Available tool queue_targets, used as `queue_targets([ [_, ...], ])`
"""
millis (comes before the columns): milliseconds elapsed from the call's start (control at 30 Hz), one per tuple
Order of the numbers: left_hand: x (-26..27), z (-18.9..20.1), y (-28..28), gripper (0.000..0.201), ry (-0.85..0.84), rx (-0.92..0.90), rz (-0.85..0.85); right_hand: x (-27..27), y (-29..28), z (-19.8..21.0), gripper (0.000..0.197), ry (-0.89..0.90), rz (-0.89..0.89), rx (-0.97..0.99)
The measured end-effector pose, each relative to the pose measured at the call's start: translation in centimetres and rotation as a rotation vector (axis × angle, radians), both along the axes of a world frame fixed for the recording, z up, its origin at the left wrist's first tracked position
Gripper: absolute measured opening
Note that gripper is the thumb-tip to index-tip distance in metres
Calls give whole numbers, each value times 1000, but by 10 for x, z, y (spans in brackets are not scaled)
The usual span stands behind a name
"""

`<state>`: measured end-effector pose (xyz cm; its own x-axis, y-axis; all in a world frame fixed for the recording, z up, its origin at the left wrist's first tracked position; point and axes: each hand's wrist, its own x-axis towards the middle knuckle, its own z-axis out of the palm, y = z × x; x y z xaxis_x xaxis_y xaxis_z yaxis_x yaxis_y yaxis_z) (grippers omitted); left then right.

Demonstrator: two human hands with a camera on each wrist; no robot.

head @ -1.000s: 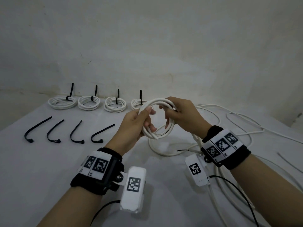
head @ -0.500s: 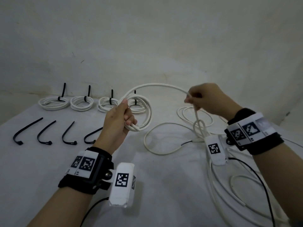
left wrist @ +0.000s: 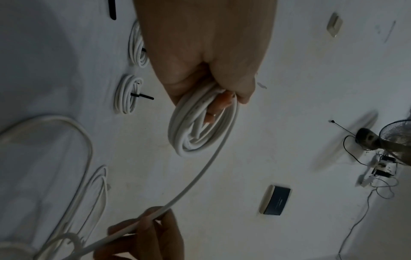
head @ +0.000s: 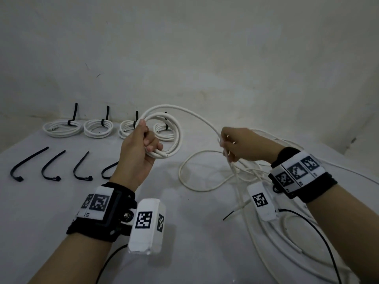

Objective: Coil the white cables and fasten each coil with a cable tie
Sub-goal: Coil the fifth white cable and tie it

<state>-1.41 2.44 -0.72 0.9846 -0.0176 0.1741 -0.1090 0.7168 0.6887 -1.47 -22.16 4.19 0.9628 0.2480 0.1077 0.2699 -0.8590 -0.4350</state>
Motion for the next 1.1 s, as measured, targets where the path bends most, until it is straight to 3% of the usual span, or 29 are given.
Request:
queue_targets([
  [133,-2,0,-4,33,-11,37,-10,-3,7,28,19,-236,-49,423],
  [233,-6,0,-10,33,-25,51,-41,-6,10,40,21,-319,-26,501],
  [400,-5,3,-2,32,-20,-9,8,-11,8,26,21,-328,37,429],
  [600,-8,4,-5,32,-87,21,-22,-10,23,26,10,-185,109,885],
  [733,-11,7,-4,30,-115,23,-41,-11,33,16,10,-115,139,996],
  [833,-9,8,1,32,-108,-9,-54,-13,28,23,13,-276,105,890],
  [967,-4,6,5,33,-68,-93,-61,-15,11,42,10,-658,18,406],
  [1100,-1,5,9,32,-58,-162,-45,-16,-7,41,12,-670,-15,93],
])
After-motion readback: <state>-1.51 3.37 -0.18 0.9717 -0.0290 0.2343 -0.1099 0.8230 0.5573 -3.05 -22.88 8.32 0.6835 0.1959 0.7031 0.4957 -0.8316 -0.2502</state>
